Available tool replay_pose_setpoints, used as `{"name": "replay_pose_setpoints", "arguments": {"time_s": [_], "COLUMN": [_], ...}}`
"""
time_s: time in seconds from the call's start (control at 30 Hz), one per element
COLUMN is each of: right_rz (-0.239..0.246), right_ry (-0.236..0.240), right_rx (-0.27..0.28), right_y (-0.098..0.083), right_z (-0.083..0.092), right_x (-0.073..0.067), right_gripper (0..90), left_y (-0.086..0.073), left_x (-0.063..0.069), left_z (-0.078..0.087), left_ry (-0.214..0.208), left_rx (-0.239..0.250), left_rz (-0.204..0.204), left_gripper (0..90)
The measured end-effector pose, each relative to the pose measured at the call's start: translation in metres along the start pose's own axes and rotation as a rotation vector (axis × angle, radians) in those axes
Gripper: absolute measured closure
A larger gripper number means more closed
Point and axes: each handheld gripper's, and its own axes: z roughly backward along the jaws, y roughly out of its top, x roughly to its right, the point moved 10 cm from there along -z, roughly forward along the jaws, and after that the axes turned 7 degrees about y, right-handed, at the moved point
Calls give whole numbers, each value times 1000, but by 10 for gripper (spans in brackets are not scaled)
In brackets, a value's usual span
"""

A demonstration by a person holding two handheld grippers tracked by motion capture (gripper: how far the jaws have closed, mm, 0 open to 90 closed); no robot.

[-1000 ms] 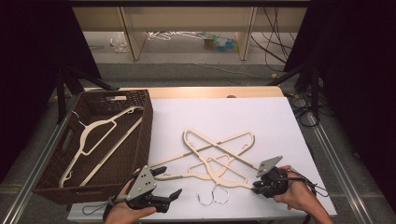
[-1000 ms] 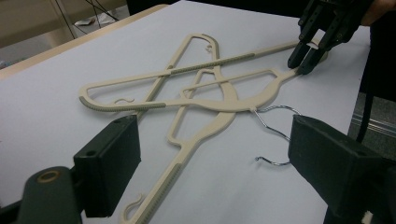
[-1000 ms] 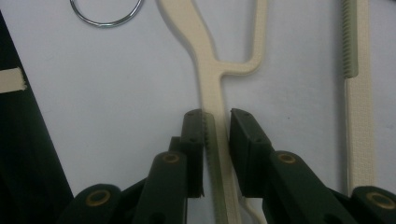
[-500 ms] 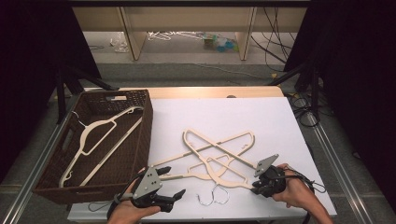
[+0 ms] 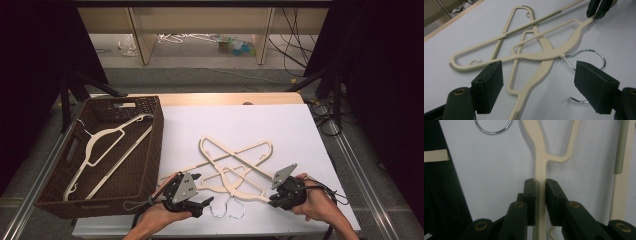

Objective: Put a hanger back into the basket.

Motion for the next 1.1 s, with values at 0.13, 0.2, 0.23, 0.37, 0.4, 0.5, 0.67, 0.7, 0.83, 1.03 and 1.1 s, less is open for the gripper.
{"name": "replay_pose_setpoints", "arguments": {"time_s": [0.13, 0.2, 0.23, 0.37, 0.4, 0.5, 0.67, 0.7, 0.83, 1.03, 1.1], "right_rz": [14, 20, 22, 21, 23, 25, 22, 23, 22, 26, 29], "right_ry": [10, 7, 10, 10, 10, 15, 18, 21, 23, 24, 26], "right_rx": [-6, -8, -6, -10, -10, -10, -10, -11, -10, -10, -10], "right_y": [1, 1, 2, 3, 3, 3, 2, 2, 1, 2, 2], "right_z": [10, 16, 17, 24, 26, 30, 33, 33, 31, 31, 31], "right_x": [-5, -8, -9, -12, -13, -14, -14, -14, -13, -14, -14], "right_gripper": [793, 794, 794, 794, 794, 794, 794, 794, 794, 794, 793], "left_y": [2, 2, 2, 1, 2, 5, 7, 6, 3, 4, 6], "left_x": [-4, -5, -5, -1, 1, 5, 11, 12, 16, 19, 22], "left_z": [-12, -19, -22, -35, -38, -45, -57, -59, -62, -73, -76], "left_ry": [16, 16, 11, -8, -15, -10, -48, -54, -59, -54, -69], "left_rx": [-5, -14, -21, -54, -51, -53, -51, -59, -70, -70, -61], "left_rz": [-38, -64, -74, -147, -165, -221, -260, -274, -312, -361, -392], "left_gripper": [296, 301, 304, 308, 308, 319, 354, 359, 355, 313, 306]}}
